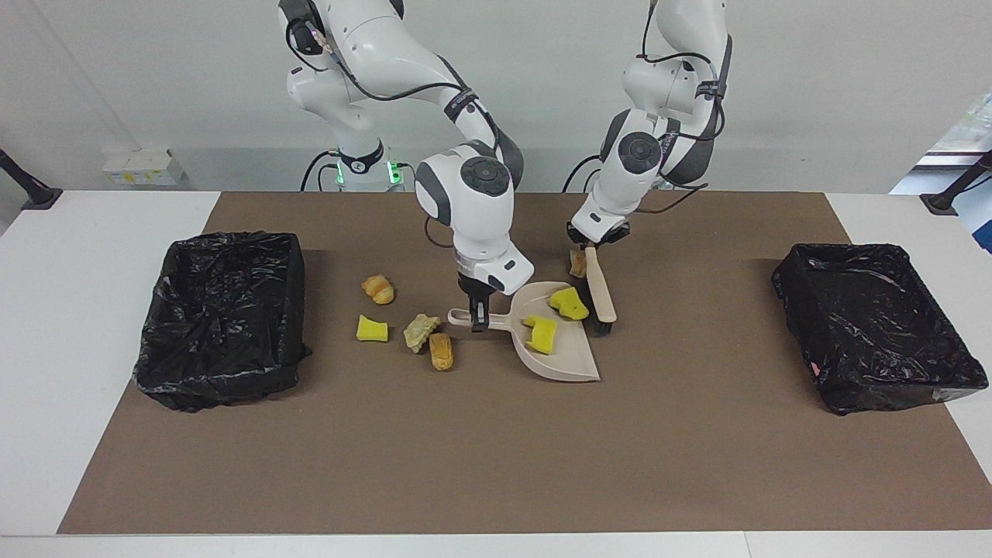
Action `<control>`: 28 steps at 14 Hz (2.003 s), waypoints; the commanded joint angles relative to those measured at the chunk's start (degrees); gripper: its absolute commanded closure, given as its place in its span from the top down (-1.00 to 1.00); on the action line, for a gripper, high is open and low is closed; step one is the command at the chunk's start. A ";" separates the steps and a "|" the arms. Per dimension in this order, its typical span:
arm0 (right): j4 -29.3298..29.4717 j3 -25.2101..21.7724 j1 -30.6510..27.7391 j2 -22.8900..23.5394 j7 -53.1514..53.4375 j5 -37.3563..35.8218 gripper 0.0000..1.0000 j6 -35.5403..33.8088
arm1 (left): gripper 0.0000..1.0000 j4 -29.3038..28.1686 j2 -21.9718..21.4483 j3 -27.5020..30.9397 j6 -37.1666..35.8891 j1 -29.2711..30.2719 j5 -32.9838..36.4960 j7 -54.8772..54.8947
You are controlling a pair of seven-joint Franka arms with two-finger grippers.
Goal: Sweep and dump trash in bin
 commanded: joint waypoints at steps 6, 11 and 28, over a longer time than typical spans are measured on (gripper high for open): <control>-0.09 0.31 -0.85 -0.43 1.54 -0.22 -1.00 0.51 | -1.00 12.18 1.84 1.15 -17.47 -2.55 -1.40 -8.25; -6.31 0.31 -1.82 -6.74 -0.21 -0.13 -1.00 -0.91 | -1.00 5.35 -3.42 0.97 -20.58 -5.71 -1.31 -28.29; -23.47 0.49 0.47 -15.11 4.16 0.75 -1.00 8.76 | -1.00 0.47 -0.64 0.80 -4.85 -7.92 -9.84 -15.98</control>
